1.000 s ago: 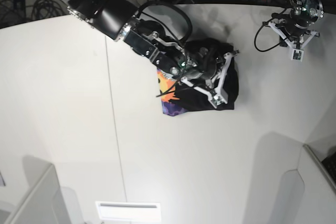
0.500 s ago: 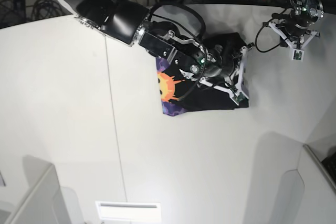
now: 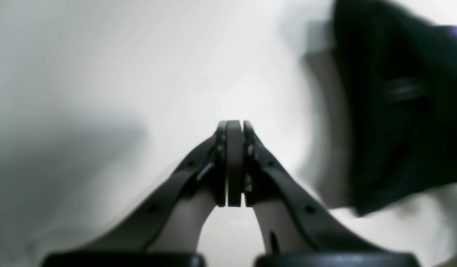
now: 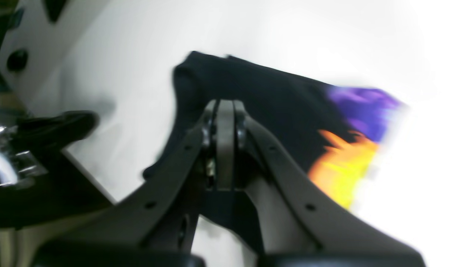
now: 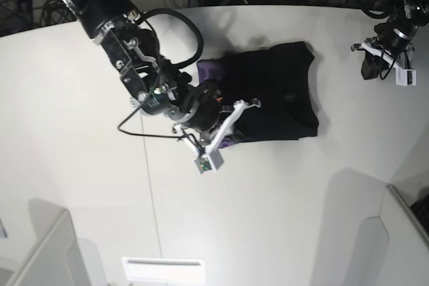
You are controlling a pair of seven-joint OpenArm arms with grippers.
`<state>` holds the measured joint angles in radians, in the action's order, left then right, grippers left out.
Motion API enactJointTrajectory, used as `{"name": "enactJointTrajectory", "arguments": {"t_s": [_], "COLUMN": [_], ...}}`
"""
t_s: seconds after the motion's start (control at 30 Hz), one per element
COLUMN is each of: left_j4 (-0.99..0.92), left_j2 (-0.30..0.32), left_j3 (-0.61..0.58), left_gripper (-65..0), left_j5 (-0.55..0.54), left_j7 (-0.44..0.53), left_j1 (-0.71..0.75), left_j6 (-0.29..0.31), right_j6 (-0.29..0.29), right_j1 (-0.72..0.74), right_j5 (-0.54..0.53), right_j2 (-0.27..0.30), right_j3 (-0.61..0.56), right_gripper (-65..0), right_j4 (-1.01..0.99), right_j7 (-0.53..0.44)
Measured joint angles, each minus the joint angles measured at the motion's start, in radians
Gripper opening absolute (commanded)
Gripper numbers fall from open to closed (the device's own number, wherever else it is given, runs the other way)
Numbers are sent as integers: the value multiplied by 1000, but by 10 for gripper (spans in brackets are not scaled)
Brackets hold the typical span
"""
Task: Fold the T-shirt properly
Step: 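Press the folded bundle flat with the right gripper and release, then lower the left gripper onto the bundle's folded edge and grasp it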
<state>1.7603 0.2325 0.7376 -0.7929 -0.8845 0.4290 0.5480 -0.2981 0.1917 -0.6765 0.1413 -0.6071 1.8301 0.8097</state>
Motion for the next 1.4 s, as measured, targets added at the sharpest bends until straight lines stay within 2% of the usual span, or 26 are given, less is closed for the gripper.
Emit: {"name": "enactJointTrajectory", "arguments": {"t_s": [0.13, 0.17, 0.27, 0.3, 0.37, 0.43, 0.57, 0.67, 0.8, 0.93, 1.07, 1.4], "left_j4": [31, 28, 24, 24, 24, 24, 18, -55, -164, -215, -267, -347], "left_j2": [-3, -5, -10, -12, -13, -12, -11, -17, -44, -45, -46, -44], "left_j3": [-6, -6, -6, -6, -6, -28, -144, -202, -221, -231, -295, -397], "left_gripper": [-650, -619, -346, -250, -118, -36, -26, -26, -26, -26, -26, -28], "left_j5": [-142, -151, -133, -138, -149, -146, -148, -142, -135, -135, -137, -171], "left_j7": [-12, -12, -14, -18, -18, -16, -13, -12, -7, -9, 2, 30], "left_j1": [-20, -30, -50, -55, -55, -55, -60, -102, -161, -190, -222, -282], "left_j6": [3, 2, 2, 2, 2, -1, 1, 1, -9, -10, -72, -73], "right_j6": [0, 1, 10, 35, 91, 130, 135, 135, 135, 134, 134, 135], "right_j1": [-63, -77, -116, -130, -155, -182, -198, -198, -215, -223, -223, -223], "right_j5": [3, 3, -4, 1, 8, 5, 2, 5, 3, 4, 4, 4], "right_j2": [58, 63, 62, 66, 72, 68, 59, 62, 57, 63, 60, 57], "right_j3": [98, 122, 205, 232, 283, 326, 357, 359, 359, 359, 359, 362], "right_gripper": [-650, -650, -650, -650, -650, -650, -650, -650, -650, -650, -650, -650], "right_j4": [16, 17, 18, 18, 18, 18, 18, 18, 18, 18, 18, 18], "right_j7": [0, -1, -1, -2, -2, -1, 2, -2, -2, 2, 0, -2]}}
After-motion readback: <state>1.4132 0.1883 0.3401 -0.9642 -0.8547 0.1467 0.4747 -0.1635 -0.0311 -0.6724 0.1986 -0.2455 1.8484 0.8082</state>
